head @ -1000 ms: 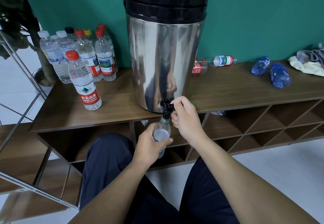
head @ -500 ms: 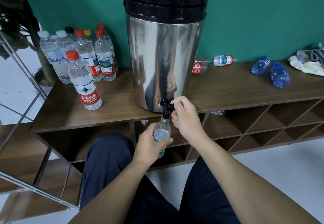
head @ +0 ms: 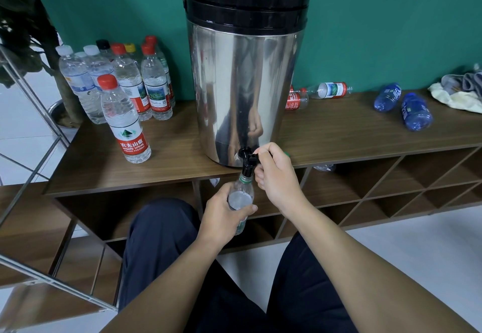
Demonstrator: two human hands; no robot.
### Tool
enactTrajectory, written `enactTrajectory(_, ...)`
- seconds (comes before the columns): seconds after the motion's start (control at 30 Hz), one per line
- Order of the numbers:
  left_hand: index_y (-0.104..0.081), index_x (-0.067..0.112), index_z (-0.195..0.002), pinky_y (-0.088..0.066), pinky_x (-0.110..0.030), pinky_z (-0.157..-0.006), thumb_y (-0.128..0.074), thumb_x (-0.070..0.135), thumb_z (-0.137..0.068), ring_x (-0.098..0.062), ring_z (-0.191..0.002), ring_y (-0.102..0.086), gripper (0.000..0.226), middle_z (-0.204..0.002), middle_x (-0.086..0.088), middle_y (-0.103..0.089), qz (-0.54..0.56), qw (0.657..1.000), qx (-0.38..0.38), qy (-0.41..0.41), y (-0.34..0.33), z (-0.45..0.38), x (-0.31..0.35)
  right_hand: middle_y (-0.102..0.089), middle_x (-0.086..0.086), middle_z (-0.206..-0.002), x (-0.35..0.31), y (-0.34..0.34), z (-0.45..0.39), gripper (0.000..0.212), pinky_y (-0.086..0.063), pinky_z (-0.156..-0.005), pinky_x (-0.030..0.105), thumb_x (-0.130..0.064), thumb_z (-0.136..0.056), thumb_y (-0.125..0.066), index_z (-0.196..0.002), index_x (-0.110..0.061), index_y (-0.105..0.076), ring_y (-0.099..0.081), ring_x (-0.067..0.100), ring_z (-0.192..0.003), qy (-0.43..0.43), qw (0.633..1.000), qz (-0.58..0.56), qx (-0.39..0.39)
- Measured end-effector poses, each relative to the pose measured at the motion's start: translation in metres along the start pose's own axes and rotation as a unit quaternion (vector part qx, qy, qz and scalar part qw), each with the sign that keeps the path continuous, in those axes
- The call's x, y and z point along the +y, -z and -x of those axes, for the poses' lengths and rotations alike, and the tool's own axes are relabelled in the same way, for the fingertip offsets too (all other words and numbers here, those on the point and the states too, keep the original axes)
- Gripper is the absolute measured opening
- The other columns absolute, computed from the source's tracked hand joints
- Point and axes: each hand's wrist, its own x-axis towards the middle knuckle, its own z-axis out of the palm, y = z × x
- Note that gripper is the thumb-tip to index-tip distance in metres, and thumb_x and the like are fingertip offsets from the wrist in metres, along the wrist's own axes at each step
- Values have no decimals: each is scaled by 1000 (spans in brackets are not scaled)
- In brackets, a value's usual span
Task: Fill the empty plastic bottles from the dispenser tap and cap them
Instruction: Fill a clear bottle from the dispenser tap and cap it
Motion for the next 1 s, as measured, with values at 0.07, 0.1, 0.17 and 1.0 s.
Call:
enactTrajectory(0.07,-69,38,-131,-62,-37,-104,-100,31,-83,0,-109,-72,58,-116,18,-78,0,1000,-1,-1,0,0,-1,-38,-9,-60,0,0,0,22,-30,-52,28,-20,-116,-44,-102,-15,-61,-37,12,-57,-1,1000,-3,0)
enactTrajectory(0.1,-69,38,-131,-62,-37,-104,-100,31,-83,0,-109,-72,58,-116,18,-78,-2,1000,-1,-1,0,0,-1,-38,-9,-60,0,0,0,22,-30,-52,28,-19,-116,-44,-103,-14,-61,-37,12,-57,-1,1000,-4,0)
enactTrajectory(0.17,-69,38,-131,-62,-38,-104,-100,33,-83,1,-109,-72,58,-116,19,-78,-5,1000,-1,0,0,0,-1,-38,-9,-61,0,0,0,21,-30,-51,27,-18,-116,-44,-103,-14,-61,-37,12,-57,-2,1000,-6,0)
enactTrajectory(1.0,-69,36,-133,-60,-31,-101,-100,33,-82,2,-110,-71,60,-117,18,-78,-20,1000,3,-15,0,-3,-4,-40,-10,-61,-1,0,0,21,-32,-52,25,-20,-116,-45,-102,-16,-61,-38,12,-59,-5,1000,2,1)
